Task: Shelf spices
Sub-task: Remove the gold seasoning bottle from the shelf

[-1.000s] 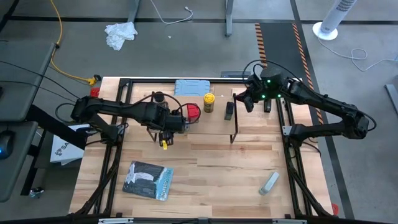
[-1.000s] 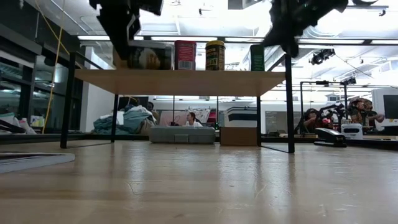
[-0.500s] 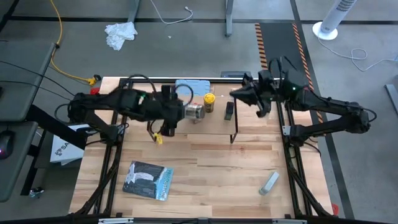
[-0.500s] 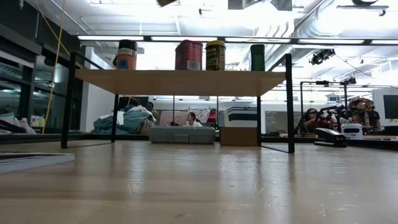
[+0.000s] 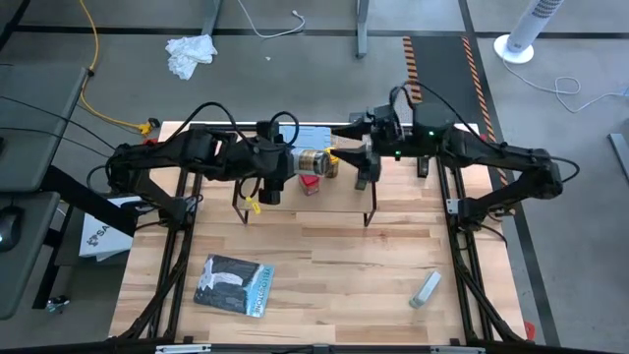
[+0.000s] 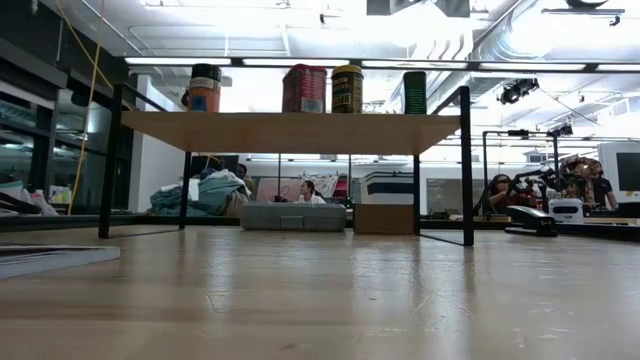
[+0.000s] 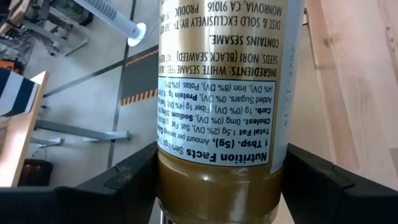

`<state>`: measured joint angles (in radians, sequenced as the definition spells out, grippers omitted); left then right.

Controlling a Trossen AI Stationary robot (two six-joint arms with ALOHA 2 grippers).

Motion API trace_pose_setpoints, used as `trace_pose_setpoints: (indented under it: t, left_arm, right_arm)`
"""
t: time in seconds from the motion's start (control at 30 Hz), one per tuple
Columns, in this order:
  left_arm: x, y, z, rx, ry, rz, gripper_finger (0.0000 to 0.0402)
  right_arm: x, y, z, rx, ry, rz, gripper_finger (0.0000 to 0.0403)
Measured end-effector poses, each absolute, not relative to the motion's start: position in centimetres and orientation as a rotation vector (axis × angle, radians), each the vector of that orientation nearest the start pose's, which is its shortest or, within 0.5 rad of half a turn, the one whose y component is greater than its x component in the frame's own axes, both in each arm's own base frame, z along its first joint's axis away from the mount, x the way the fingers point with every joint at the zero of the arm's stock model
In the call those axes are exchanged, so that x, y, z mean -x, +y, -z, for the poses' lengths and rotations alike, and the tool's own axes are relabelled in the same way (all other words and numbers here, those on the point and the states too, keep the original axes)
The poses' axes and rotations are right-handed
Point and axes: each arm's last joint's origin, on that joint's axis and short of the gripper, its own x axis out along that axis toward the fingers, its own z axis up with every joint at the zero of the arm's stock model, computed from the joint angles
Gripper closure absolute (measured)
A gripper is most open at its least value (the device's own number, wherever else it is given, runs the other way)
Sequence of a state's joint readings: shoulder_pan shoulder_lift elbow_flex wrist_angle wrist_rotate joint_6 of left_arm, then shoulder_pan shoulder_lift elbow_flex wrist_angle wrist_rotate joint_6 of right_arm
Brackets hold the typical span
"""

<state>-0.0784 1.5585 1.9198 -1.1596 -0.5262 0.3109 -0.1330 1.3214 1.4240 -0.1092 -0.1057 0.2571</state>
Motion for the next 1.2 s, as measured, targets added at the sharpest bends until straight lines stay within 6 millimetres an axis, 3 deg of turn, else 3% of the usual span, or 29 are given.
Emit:
trace_pose_setpoints:
  t: [0.17,0.3,0.53,0.83,0.93,1.2]
  left_arm:
    - [-28.9,-0.4,-44.4,-0.533,0.845,-0.354,0.0134]
    - [-28.9,0.3,-44.4,-0.525,0.850,-0.408,0.0134]
    - [-28.8,0.8,-44.4,-0.494,0.853,-0.432,0.0134]
    - [-29.1,0.2,-44.4,-0.474,0.826,-0.345,0.0134]
    - [-29.0,0.2,-44.5,-0.496,0.826,-0.396,0.0134]
    - [-29.3,-0.3,-44.8,-0.517,0.790,-0.365,0.0134]
  right_arm:
    - [-30.2,-2.9,-44.8,-0.075,0.168,0.005,0.0063]
    - [-31.1,-2.5,-44.9,0.023,0.286,0.037,0.0060]
    - [-32.7,-2.5,-44.8,0.165,0.327,0.148,0.0059]
    - [-33.1,-2.6,-44.3,0.225,0.362,0.187,0.0059]
    - [-33.0,-2.8,-44.3,0.214,0.362,0.208,0.0059]
    - [-33.3,-2.4,-44.0,0.238,0.372,0.138,0.0059]
